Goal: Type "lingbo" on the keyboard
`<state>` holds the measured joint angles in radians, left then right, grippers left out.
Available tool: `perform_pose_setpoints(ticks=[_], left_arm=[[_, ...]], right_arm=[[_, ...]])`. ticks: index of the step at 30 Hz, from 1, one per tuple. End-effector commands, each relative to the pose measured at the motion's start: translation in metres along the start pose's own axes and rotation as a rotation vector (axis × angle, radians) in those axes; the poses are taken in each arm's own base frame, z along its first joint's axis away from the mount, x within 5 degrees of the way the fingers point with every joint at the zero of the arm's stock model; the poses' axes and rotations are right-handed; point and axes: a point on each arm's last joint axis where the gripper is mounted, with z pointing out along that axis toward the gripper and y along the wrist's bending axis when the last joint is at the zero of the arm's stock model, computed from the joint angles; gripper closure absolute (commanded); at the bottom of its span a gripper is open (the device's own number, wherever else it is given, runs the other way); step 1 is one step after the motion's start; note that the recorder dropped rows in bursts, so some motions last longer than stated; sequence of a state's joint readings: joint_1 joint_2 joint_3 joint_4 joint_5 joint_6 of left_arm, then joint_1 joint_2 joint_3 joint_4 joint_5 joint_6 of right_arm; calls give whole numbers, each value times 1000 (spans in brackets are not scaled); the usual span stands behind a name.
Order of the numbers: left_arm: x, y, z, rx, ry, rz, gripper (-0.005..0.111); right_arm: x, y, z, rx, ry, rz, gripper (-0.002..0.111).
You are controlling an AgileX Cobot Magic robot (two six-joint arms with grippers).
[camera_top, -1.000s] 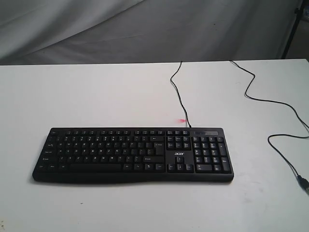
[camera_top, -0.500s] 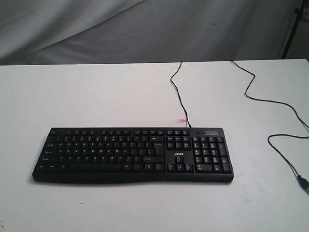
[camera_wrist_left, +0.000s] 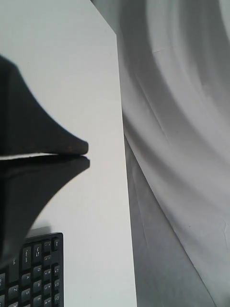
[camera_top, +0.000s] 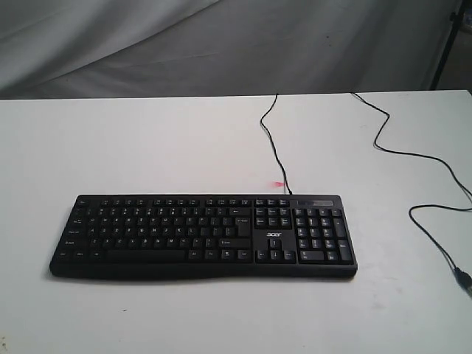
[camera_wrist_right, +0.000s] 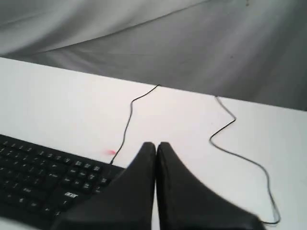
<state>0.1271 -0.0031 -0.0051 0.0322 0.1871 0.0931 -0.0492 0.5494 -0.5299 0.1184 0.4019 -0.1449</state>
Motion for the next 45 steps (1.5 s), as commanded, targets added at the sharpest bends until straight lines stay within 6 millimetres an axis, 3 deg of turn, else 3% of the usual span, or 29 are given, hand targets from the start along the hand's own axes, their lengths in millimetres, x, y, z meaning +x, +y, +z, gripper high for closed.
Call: perform_pose_setpoints(ticks=[1,4,7,12,16,22,29,37,45], left_arm=[[1,0,1,4,3,-3,106],[1,0,1,4,3,-3,106],[1,0,1,4,3,-3,106],[1,0,1,4,3,-3,106],[1,0,1,4,3,-3,106],[1,0,1,4,3,-3,106],[1,0,1,4,3,-3,106],[1,0,1,4,3,-3,106],[1,0,1,4,3,-3,106]], right_arm=[[4,22,25,-164,111,-20,108],[9,52,52,-309,151,-136,108],[0,101,83,-471,225,-279,108],[-16,140,113,-538,247,-319,108],[-13,166,131,-568,299,-302,108],[4,184,156,-572,306,-305,108],[23,199,188,-564,192,-391,108],[64,210,221,-561,196,-474,108],[84,217,251,-566,181,-575,108]])
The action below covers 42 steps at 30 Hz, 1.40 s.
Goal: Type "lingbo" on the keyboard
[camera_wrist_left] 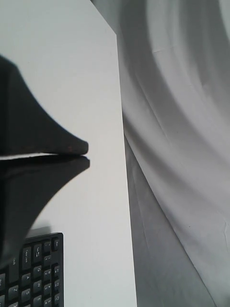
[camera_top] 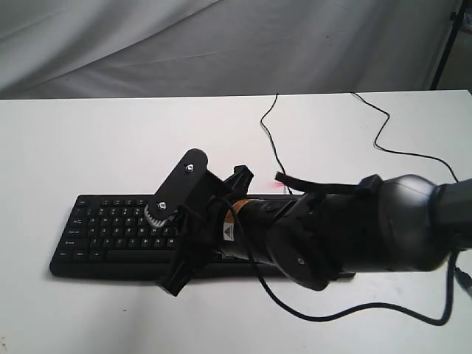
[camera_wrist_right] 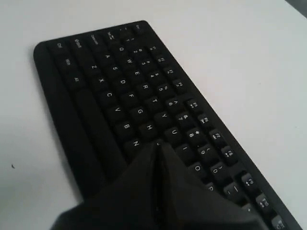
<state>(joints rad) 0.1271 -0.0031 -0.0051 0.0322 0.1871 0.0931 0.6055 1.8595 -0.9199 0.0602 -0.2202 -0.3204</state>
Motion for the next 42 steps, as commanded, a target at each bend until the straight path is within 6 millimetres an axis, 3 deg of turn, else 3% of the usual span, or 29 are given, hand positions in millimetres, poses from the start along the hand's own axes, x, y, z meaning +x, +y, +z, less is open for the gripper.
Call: perform_pose_setpoints(ticks=[1,5,19,42], left_arm=[[1,0,1,4,3,-3,106],[1,0,1,4,3,-3,106],[1,0,1,4,3,-3,106],[1,0,1,4,3,-3,106]], right_arm=[[-2,-10,20,15,-15,-68,108],[0,-17,32,6,47,-83,108],[20,-27,39,-6,148,-134,108],[15,-29,49,-6,135,-147,108]])
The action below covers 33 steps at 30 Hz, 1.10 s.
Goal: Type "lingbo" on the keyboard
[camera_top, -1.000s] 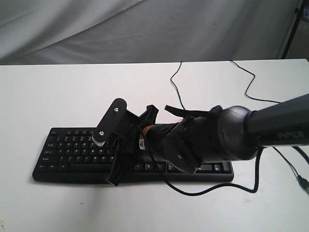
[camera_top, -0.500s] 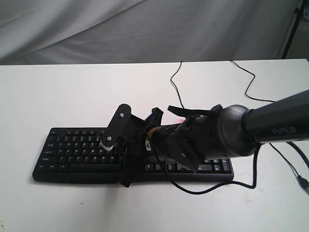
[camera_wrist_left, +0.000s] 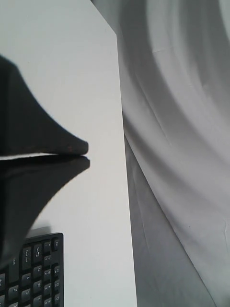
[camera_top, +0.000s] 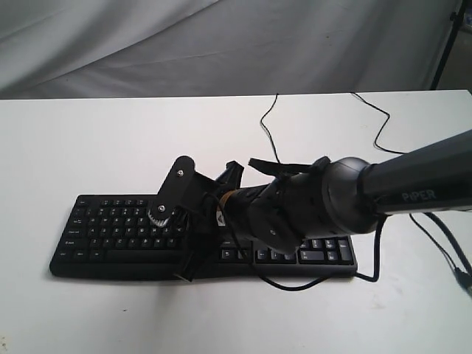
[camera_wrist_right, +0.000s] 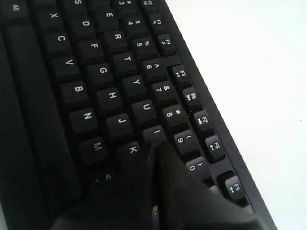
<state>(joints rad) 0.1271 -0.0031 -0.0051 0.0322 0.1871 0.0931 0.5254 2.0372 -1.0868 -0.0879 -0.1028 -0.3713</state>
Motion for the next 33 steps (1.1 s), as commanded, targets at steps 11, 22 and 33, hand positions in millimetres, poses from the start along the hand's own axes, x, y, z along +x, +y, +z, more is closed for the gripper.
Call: perform_pose_setpoints(ticks=[11,22,33], left_arm=[[1,0,1,4,3,-3,106],[1,0,1,4,3,-3,106],[1,0,1,4,3,-3,106]], right_arm=[[3,0,5,-4,14,-1,108],[6,1,8,-8,21,-1,108],[5,1,7,-9,25,-12,108]])
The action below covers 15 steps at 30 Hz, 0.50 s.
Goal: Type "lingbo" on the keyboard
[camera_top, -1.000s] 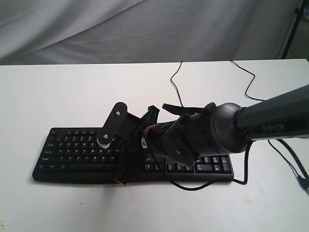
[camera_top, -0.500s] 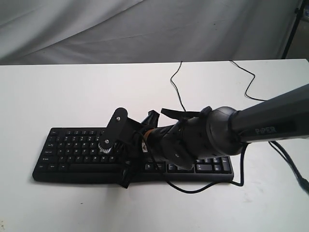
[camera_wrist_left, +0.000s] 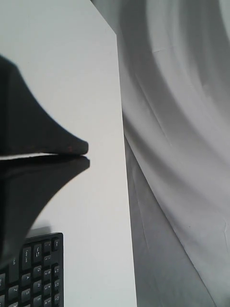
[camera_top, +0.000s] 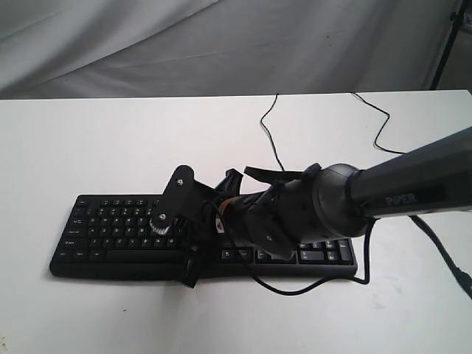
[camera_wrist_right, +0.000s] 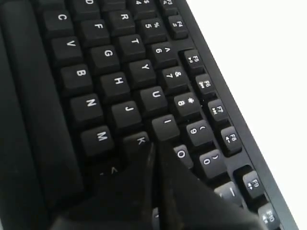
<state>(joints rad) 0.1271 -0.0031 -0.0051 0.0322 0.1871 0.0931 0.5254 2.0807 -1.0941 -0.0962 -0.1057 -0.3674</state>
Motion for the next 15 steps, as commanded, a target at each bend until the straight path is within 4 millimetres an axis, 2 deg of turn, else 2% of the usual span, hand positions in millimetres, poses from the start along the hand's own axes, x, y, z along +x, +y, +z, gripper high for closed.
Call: perform_pose_setpoints(ticks=[1,8,15], left_arm=[[1,0,1,4,3,-3,106],[1,0,1,4,3,-3,106],[1,0,1,4,3,-3,106]], right_arm=[[-6,-5,-8,11,-13,-8,108],[-25,-15,-18,34,-53,-11,108],[-40,-21,-7,33,-40,-38,108]])
